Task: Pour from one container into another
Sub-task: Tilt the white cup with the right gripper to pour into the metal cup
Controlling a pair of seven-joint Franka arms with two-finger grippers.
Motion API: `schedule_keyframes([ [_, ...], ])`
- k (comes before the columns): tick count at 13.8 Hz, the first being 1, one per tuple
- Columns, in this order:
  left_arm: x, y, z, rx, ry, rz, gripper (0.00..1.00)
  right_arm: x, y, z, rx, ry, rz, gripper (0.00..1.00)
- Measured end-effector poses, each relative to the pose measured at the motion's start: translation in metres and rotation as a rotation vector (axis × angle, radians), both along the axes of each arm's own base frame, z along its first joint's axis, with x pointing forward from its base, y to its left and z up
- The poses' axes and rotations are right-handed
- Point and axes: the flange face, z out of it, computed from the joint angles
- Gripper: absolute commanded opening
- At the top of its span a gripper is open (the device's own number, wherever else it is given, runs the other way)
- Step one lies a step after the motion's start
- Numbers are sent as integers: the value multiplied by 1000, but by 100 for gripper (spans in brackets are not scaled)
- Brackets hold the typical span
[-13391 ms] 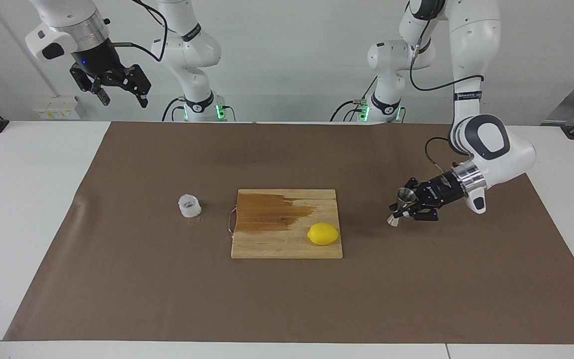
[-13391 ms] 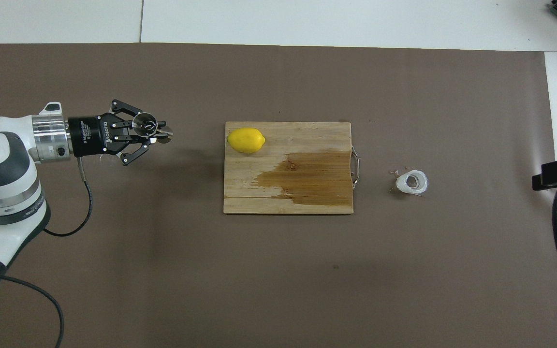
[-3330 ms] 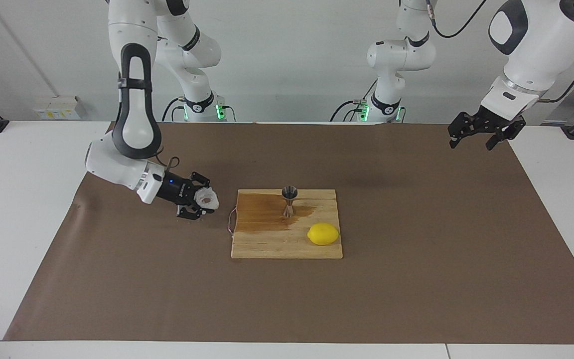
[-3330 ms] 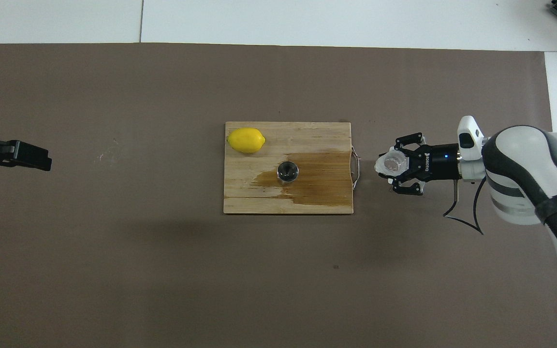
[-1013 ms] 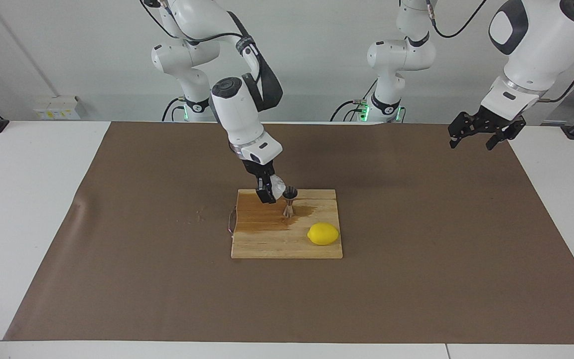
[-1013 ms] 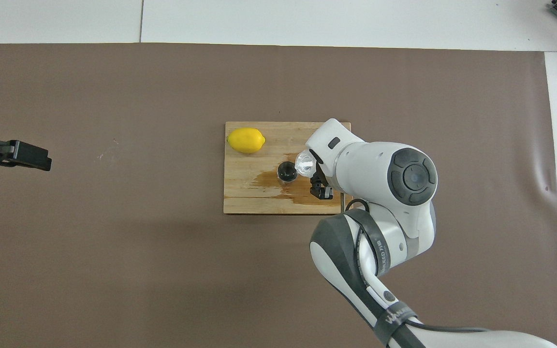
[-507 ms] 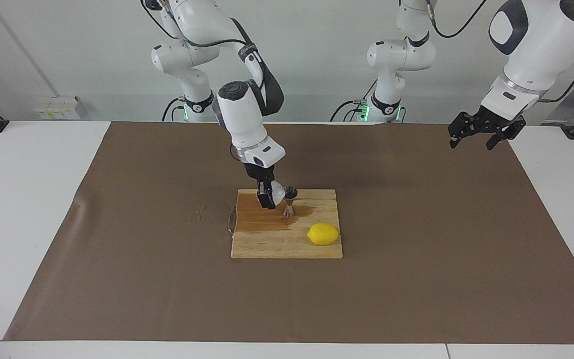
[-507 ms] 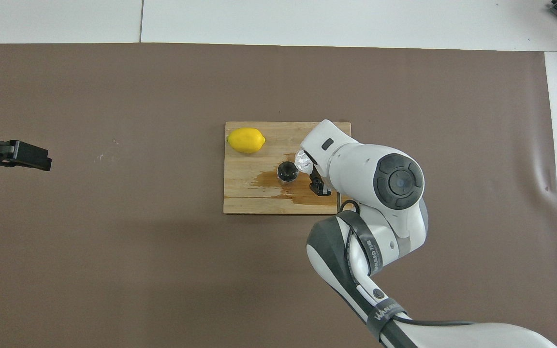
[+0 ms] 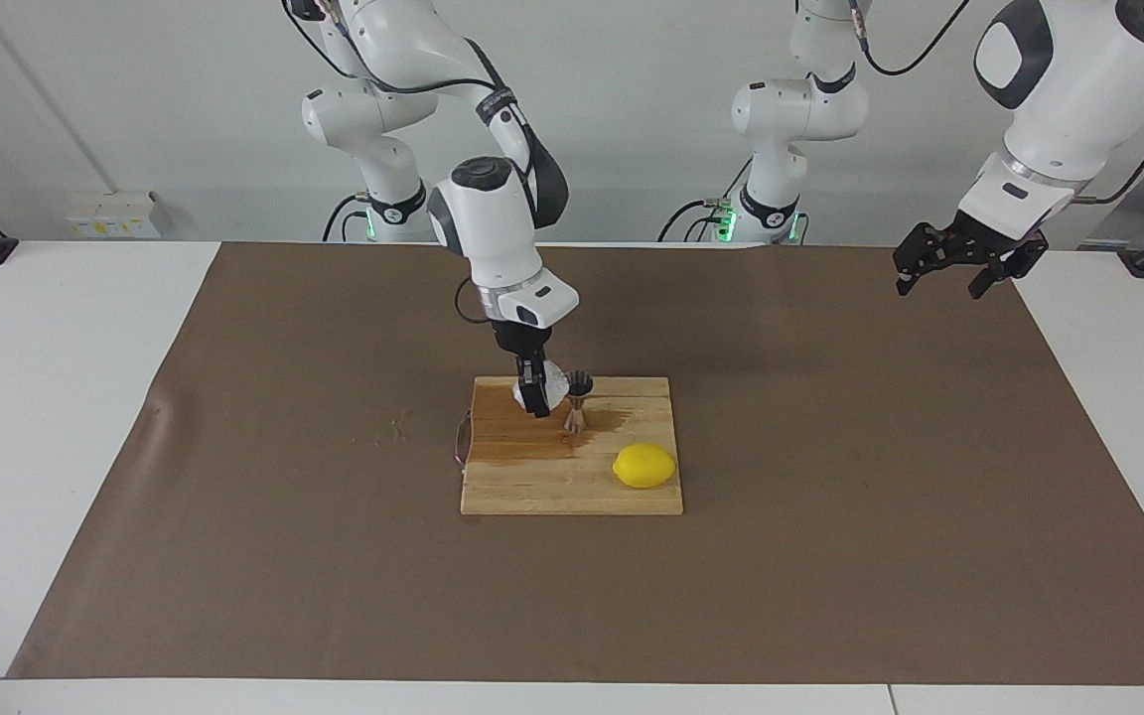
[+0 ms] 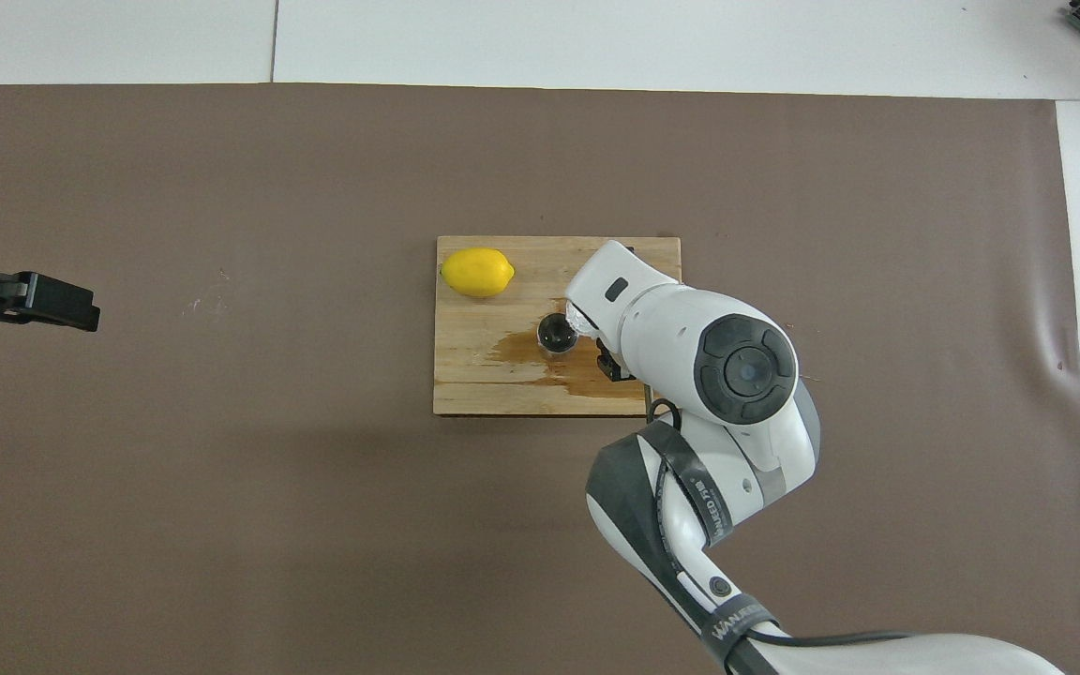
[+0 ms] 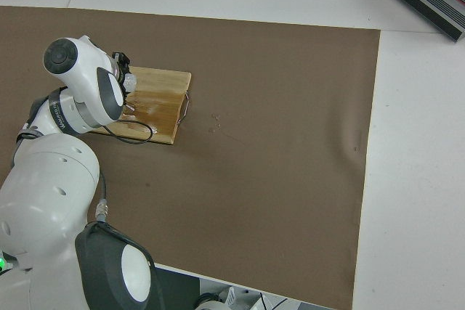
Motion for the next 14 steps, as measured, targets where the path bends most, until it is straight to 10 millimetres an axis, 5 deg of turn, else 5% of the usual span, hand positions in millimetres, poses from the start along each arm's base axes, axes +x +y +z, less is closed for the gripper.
schedule_keyframes([
  [14, 0, 0, 0, 0, 0, 0, 100, -4, 7, 0, -60, -42, -10, 1],
])
